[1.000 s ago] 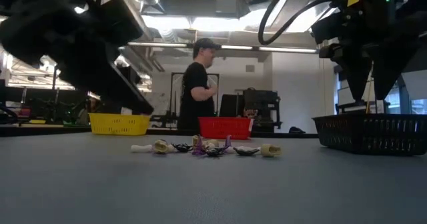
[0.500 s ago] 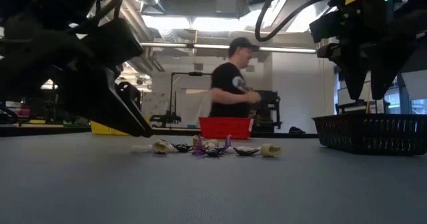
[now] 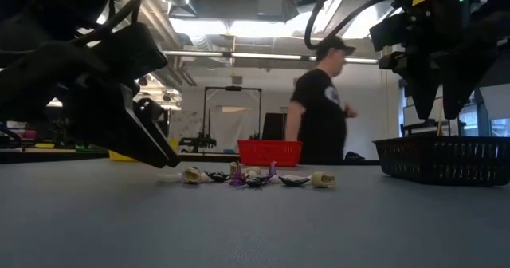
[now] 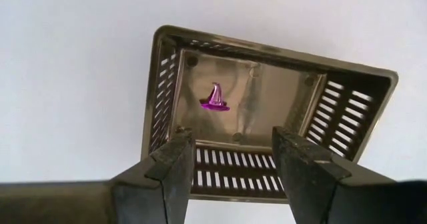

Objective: Sort Halloween decoration
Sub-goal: Put the white bone toy into the blue bin

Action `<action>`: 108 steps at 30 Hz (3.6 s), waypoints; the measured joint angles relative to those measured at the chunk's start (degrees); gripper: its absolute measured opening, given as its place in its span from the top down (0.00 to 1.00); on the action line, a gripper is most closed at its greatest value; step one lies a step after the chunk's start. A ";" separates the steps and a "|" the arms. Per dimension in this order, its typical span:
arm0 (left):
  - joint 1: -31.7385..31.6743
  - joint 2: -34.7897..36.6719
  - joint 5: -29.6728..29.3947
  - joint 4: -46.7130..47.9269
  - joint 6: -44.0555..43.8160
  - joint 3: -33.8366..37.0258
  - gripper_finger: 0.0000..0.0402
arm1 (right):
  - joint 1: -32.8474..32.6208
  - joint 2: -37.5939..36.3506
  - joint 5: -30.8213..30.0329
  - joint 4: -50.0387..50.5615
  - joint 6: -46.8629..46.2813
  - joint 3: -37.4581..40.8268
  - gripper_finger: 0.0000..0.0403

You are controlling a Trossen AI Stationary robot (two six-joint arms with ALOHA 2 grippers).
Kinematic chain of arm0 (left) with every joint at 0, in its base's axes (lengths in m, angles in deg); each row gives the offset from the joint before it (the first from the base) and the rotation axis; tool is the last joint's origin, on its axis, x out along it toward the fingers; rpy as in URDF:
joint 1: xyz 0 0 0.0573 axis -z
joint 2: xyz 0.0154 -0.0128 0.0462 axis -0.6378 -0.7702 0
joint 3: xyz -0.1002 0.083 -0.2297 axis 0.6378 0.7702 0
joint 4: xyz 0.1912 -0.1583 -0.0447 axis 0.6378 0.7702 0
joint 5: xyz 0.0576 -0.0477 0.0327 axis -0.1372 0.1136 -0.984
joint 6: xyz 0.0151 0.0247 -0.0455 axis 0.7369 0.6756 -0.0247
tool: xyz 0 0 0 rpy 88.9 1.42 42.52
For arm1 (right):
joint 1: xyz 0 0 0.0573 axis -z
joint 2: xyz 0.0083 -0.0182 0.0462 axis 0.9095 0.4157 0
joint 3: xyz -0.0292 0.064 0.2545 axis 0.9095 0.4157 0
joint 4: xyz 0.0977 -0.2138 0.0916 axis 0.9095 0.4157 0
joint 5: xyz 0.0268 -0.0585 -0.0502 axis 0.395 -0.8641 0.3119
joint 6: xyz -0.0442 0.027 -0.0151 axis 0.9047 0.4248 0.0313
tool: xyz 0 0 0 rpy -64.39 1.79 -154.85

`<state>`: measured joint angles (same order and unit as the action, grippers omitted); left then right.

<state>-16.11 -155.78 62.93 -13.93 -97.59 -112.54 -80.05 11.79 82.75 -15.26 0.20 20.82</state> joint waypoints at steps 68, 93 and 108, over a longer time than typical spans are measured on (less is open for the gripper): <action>0.01 -4.11 -1.35 -1.20 -0.57 0.07 0.97 | -0.01 0.00 0.02 0.09 0.00 0.00 0.51; 0.01 9.30 5.01 3.30 -0.57 0.07 0.97 | -0.02 0.00 0.02 0.08 0.00 0.00 0.51; 0.19 33.10 11.18 31.12 -12.19 0.02 0.97 | -0.02 0.00 0.00 0.02 0.00 0.00 0.51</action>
<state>-15.92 -122.68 74.11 17.19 -109.78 -112.52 -80.07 11.79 82.75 -15.23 0.20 20.82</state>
